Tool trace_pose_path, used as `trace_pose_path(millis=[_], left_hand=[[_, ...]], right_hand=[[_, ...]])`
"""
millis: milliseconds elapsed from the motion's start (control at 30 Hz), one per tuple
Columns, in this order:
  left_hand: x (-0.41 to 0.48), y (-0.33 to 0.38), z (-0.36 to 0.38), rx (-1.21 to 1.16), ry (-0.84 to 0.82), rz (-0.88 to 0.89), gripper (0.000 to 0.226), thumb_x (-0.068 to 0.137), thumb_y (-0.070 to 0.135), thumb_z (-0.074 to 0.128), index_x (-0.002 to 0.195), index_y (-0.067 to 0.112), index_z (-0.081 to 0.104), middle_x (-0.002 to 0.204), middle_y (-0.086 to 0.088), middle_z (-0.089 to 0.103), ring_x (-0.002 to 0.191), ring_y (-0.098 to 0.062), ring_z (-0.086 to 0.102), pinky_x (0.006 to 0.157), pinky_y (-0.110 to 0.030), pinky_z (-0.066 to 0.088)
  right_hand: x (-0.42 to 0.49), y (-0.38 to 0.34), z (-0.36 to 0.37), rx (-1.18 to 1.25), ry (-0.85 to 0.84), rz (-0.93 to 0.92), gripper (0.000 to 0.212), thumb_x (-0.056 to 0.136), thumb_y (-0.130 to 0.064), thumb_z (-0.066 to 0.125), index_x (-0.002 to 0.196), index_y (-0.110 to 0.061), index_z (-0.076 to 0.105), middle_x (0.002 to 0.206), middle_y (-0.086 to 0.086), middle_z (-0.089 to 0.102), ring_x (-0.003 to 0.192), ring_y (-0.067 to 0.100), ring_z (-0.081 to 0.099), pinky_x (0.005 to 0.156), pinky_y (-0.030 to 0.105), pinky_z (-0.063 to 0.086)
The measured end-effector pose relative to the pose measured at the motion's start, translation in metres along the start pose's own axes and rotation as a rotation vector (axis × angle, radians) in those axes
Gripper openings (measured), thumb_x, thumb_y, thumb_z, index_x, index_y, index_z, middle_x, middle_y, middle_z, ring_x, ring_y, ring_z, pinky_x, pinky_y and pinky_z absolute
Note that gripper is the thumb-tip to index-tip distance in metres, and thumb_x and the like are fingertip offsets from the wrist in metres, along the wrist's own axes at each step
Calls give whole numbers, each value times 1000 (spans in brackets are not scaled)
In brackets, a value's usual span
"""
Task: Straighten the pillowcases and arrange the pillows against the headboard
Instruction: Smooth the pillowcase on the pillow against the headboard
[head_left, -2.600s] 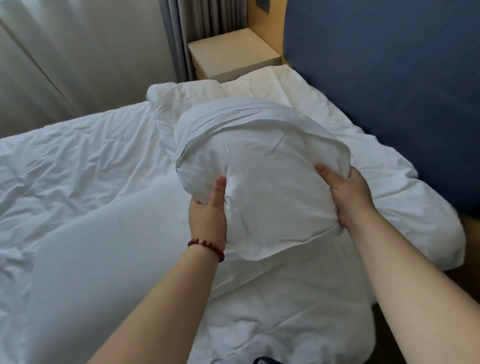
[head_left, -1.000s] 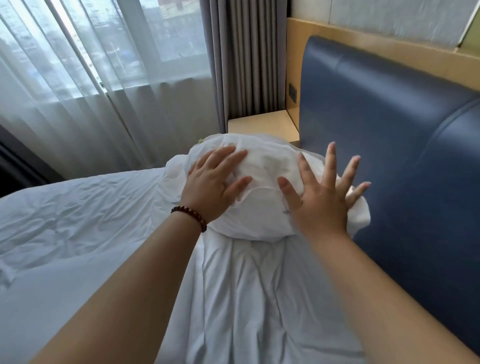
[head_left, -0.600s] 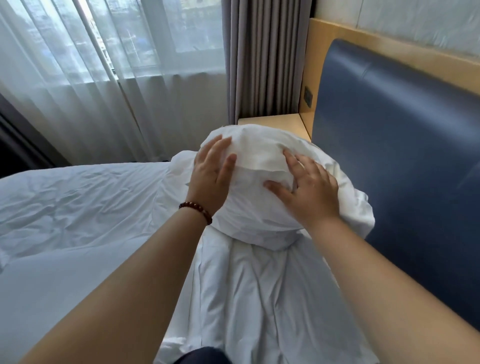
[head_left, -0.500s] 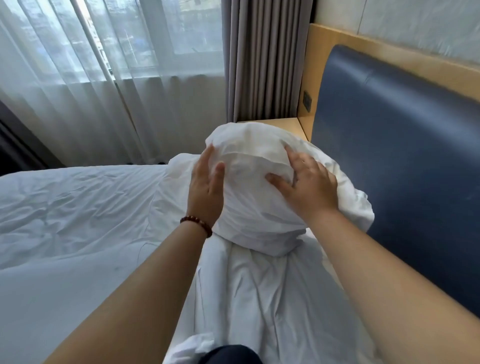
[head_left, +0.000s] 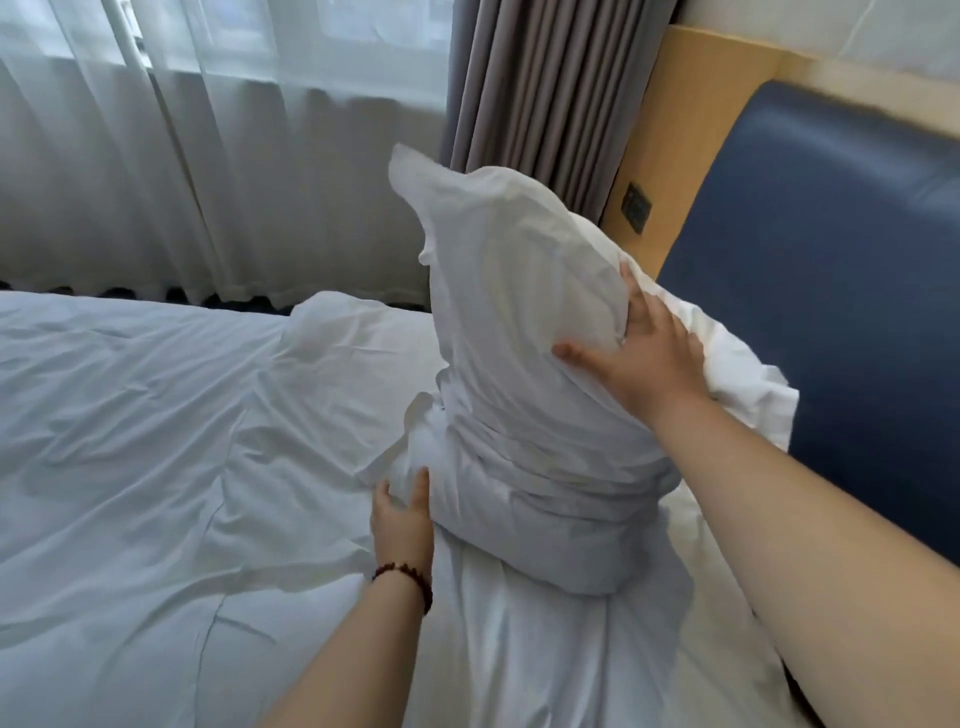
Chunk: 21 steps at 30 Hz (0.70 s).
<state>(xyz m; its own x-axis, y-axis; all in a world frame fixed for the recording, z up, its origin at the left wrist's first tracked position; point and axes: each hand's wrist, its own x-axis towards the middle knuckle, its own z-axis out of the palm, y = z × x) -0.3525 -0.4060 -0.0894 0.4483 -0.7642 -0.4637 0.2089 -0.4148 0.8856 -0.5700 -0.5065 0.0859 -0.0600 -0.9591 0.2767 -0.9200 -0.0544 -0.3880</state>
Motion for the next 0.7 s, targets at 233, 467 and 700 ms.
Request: trace_pose_path(millis=[233,467,700], left_hand=[[64,-54,34,-230,-42,-406,112,60,82,67,141,9,43,139,-8,53,121,-28,54,106,-42,42],[94,-59,73,-438,-132,-441,80,62,71,75,116,15,57,106,0,66,97,-21,64,94,-40,51],[96,-52,94,-500,-49,-412,92,52,71,80,123,17,62,112,0,70,99,-22,67,94,-46,54]], right_hand=[[36,1,63,-53,12,45,119,55,-98,41,152,-44,-1,153,-3,35,139,26,35,112,55,27],[43,23,91,-70,11,44,124,53,-98,44,153,-37,2,152,-4,36,139,25,35,111,57,29],[49,38,94,-68,6,68,122,54,-93,52,152,-29,17,144,-2,46,133,25,43,110,51,34]])
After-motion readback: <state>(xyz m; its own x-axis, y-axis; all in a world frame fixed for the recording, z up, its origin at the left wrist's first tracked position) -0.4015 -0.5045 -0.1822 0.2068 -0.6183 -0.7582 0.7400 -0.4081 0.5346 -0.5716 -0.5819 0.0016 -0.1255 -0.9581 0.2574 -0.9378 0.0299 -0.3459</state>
